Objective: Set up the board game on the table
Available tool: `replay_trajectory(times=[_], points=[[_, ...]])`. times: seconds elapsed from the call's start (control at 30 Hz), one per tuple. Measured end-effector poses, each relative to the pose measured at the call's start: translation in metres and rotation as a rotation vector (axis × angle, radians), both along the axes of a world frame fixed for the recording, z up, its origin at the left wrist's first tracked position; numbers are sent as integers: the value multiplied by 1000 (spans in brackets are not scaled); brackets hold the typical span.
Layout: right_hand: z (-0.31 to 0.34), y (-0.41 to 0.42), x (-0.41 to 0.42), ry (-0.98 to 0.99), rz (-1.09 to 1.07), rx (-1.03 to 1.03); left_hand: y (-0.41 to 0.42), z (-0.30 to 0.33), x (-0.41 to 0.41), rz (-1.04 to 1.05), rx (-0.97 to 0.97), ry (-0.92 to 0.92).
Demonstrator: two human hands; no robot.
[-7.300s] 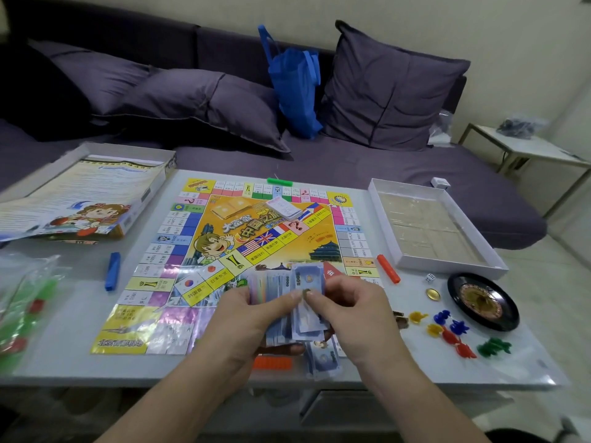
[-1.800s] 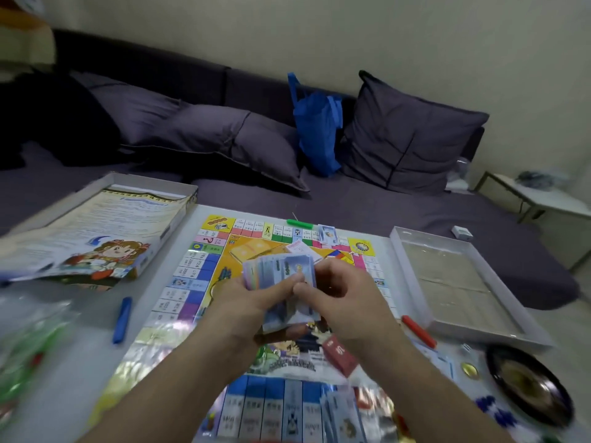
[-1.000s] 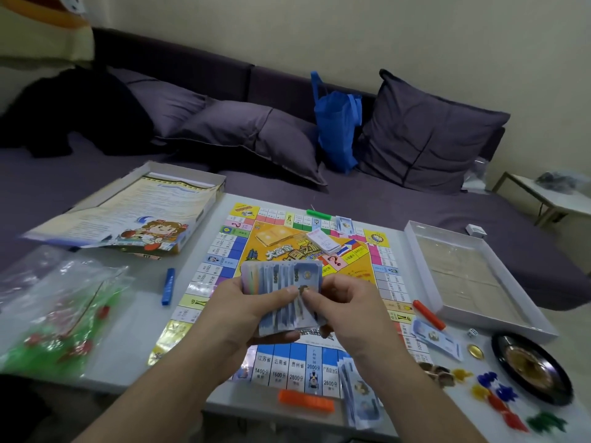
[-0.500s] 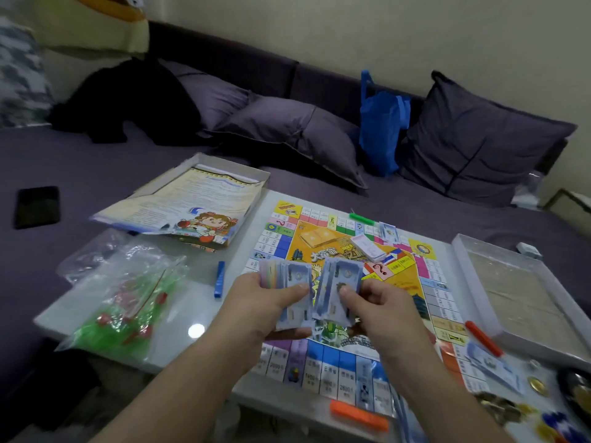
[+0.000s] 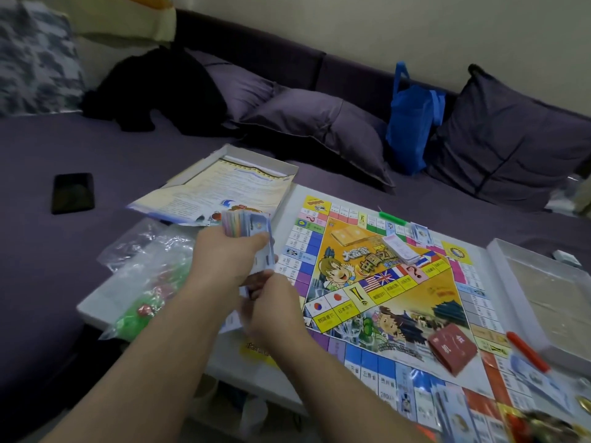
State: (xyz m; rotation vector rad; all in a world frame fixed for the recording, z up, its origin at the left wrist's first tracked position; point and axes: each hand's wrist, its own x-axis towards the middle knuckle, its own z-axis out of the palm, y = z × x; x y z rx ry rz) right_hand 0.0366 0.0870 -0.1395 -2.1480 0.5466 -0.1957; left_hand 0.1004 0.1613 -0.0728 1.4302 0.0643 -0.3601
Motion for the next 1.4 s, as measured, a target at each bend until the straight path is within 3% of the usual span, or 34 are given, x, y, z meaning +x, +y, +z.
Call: replay_trajectory(times=[0.27,0.43,0.57,0.63,0.73,0.87,0.97,1.17,1.4], points=[[-1,-17,21,67,-129,-175,8,4,17,-9,-95,53],[-4,-8,17,57,-150,-28,5,7,13,-30,-146,84],[-7,2,13,58,-88,-342,1,7,10,-69,-163,91],[-1,2,7,48,-87,-350,1,7,8,-93,-173,90],[15,-15,-13,30,-105,-243,-1,10,-1,-147,-214,101],[53,-58,-56,-112,-190,334,-8,18,-27,-262,-238,113],[76,-85,-95,-237,-115,570,-21,21,-56,-433,-217,121],[82,-104,-146,-208,-195,468,-46,20,-101,-647,-117,47],[81,-121,-171,-211,-235,433,-64,13,-122,-749,-32,-5]])
